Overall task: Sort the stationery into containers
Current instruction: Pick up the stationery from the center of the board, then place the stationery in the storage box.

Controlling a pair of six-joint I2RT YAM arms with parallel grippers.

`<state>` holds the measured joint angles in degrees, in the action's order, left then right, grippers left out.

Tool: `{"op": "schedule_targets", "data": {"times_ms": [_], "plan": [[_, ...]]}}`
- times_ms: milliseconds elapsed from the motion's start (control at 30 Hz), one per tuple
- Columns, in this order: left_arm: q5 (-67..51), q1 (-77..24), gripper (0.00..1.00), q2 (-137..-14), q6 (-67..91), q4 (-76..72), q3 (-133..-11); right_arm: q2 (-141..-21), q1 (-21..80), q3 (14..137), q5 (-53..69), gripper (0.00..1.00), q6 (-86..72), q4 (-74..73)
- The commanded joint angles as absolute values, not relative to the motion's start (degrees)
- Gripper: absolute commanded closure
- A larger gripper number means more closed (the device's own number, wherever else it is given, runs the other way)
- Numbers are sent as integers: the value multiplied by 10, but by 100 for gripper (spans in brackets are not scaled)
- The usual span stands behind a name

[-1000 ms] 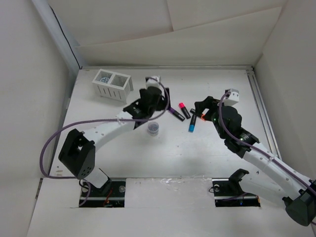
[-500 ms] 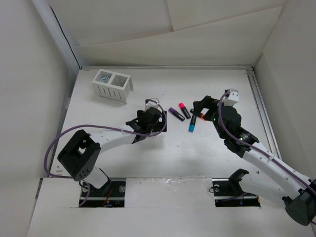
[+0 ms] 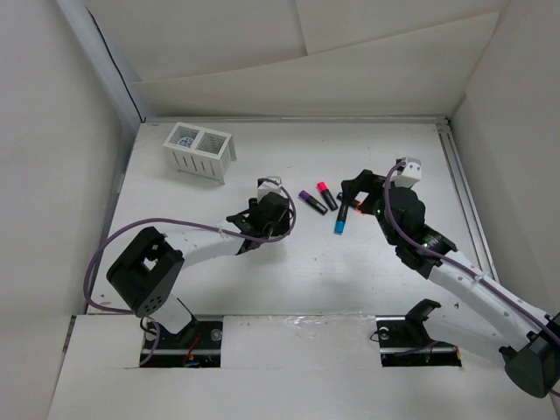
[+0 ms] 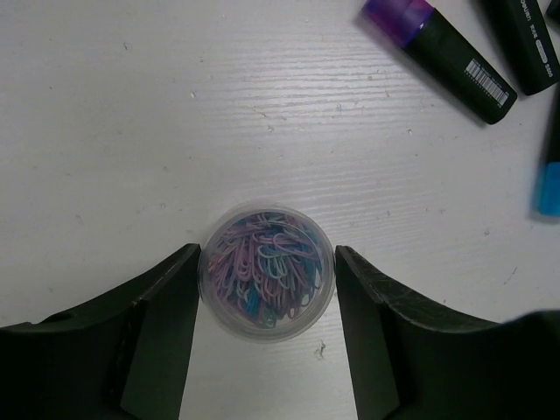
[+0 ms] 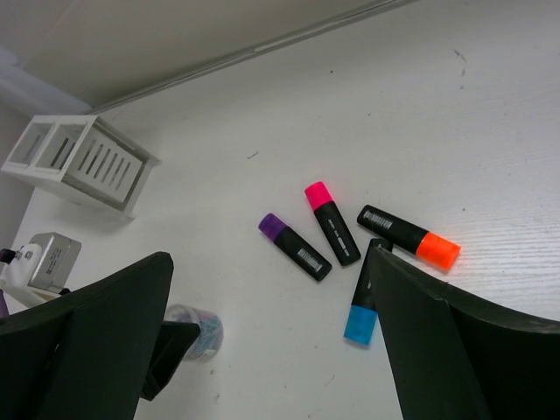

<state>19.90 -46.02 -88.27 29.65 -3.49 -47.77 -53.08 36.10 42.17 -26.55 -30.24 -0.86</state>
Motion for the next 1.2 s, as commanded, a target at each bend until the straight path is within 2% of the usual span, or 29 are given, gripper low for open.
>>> {"op": "schedule_targets", "data": {"times_ms": [0,100,267,500,667,833,1167], "plan": [[210,-461,57,-880,303,-33,-480,-530,366,426,-273,1,-301,17],[210,-461,59,-880,303,-33,-486,-530,366,426,-273,1,-301,17],[221,-461,66,-861,309,-25,-491,-525,366,426,-273,1,-301,17],[261,-444,66,-795,309,14,-576,-525,366,426,-273,1,-301,17],[271,-363,66,-802,304,26,-659,-525,366,426,-261,1,-301,17],[211,-264,66,-838,309,-10,-753,-525,366,426,-256,1,-301,17],[214,-97,66,-1019,266,87,-1011,-519,371,426,-237,1,-301,17]]}}
